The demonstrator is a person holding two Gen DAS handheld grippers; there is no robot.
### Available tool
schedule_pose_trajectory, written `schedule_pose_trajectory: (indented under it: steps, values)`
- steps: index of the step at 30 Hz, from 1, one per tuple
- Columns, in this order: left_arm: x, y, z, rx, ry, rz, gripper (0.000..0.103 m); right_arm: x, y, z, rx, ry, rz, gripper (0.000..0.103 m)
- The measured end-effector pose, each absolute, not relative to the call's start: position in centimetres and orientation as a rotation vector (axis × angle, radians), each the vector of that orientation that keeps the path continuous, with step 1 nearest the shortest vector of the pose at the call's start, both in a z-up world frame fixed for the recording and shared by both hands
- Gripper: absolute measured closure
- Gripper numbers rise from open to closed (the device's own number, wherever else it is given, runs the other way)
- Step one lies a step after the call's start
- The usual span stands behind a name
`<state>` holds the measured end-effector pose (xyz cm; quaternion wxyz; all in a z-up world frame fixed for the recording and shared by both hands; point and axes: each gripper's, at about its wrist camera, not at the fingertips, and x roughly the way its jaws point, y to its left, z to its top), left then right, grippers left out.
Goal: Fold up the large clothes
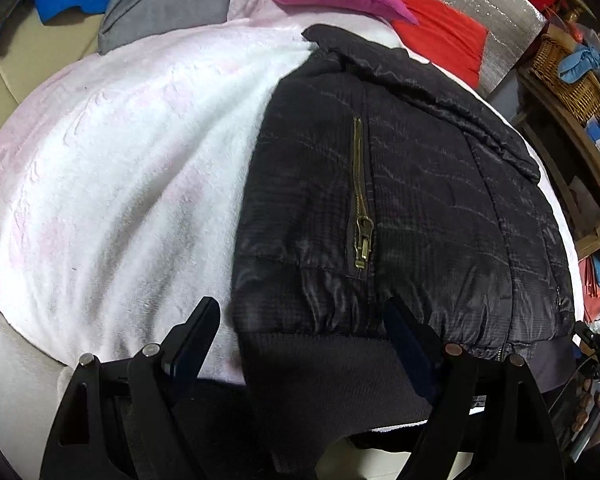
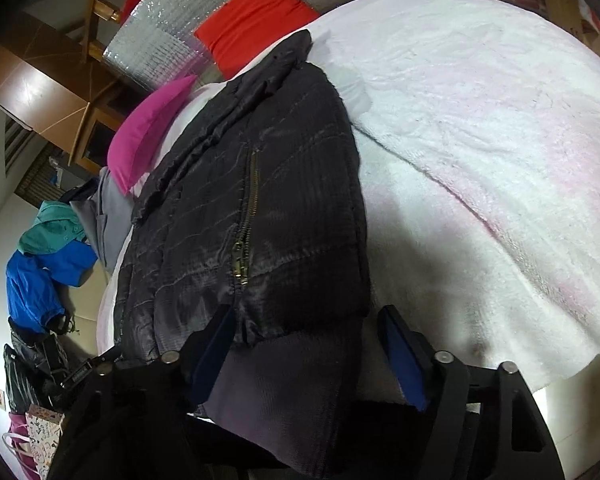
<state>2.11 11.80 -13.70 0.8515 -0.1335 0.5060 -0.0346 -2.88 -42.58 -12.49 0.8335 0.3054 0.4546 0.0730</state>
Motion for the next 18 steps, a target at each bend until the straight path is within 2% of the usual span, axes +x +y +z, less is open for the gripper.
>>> schedule_pose_trajectory:
  steps: [4,9,10,11,12,13,14,16,18]
  values:
    - [1.6,13.2,-12.9,-0.338,1.019,-0.063,0.019,-2.7,-42.3,-12.4,0.632,0.973,0.144,0.033]
    - [2.3,13.5,-14.9,-0.359,1.083,-0.068,0.020,-1.9,-42.0,-12.8,0.646,0.996,0.141,0.031]
    - [2.3,13.4,-15.1,-0.353,1.087,-0.069,0.025,-1.7,-41.8,-12.7,0.625,1.002,0.142,0.033]
    - [2.2,13.2,-15.1,-0.339,1.084,-0.072,0.041,-1.6,-41.5,-12.6,0.587,1.019,0.133,0.036]
    - [2.1,13.1,-15.1,-0.335,1.083,-0.082,0.051,-1.4,-41.4,-12.8,0.565,1.040,0.117,0.054]
    - [2.1,13.0,-15.1,-0.323,1.088,-0.073,0.059,-1.3,-41.4,-12.9,0.563,1.052,0.114,0.060]
    - [2.2,12.8,-15.0,-0.312,1.085,-0.064,0.076,-1.2,-41.5,-12.9,0.566,1.062,0.124,0.064]
    - [2.2,13.0,-14.6,-0.313,1.084,-0.071,0.084,-1.0,-41.2,-12.3,0.539,1.065,0.139,0.074]
    - [1.8,13.2,-13.7,-0.327,1.066,-0.075,0.086,-1.2,-40.8,-10.9,0.521,1.038,0.156,0.080]
